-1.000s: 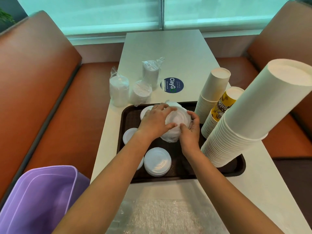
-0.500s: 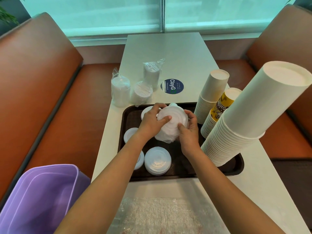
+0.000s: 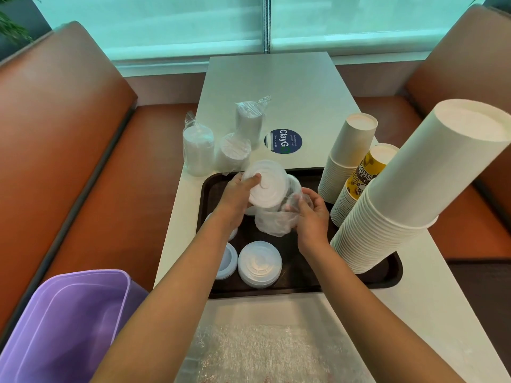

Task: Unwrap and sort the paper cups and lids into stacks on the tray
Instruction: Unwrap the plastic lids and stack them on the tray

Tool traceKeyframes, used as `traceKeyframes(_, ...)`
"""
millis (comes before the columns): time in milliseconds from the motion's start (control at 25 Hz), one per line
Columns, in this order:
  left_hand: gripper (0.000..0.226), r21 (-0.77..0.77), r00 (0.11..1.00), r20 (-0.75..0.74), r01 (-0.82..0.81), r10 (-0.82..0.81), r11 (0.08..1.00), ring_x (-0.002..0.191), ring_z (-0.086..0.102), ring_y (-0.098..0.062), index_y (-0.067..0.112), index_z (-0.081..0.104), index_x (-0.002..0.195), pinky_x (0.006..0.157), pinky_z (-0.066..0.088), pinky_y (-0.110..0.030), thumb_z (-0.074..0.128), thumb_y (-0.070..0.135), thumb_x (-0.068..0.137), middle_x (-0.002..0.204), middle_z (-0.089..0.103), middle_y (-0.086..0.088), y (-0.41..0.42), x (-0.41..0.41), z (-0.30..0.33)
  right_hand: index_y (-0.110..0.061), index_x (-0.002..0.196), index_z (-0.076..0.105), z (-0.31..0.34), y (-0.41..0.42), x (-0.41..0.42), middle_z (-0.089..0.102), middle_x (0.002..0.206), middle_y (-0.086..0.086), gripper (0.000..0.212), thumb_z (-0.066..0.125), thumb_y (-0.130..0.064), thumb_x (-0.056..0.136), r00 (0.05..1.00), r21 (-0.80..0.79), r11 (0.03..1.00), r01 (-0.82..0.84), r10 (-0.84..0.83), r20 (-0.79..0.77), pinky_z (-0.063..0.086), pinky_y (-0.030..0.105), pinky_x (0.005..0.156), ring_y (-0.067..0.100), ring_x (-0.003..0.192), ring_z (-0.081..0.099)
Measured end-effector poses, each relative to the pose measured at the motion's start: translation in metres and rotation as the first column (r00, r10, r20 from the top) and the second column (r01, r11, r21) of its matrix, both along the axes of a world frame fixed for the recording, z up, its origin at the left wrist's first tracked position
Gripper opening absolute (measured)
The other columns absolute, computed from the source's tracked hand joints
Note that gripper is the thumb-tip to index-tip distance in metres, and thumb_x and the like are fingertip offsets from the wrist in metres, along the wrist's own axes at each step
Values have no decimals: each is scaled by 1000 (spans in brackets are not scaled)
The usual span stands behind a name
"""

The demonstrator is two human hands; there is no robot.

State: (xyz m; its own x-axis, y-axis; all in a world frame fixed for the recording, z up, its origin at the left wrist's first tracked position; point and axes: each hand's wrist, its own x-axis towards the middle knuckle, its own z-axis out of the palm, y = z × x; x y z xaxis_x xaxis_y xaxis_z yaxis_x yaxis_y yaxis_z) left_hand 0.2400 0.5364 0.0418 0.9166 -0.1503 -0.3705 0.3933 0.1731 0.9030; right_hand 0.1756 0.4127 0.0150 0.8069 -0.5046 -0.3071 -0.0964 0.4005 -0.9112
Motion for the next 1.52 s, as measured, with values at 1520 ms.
traceKeyframes(1520, 54, 971, 681, 238, -171, -693, 166, 135, 22, -29, 22, 48, 129, 108, 28, -42, 68, 36, 81, 140, 35, -7, 11, 38, -51, -27, 84, 56, -45, -14, 15, 56, 84, 0, 28, 48, -1, 92, 979, -88, 985, 151, -161, -126, 44, 19, 58, 9, 61, 48)
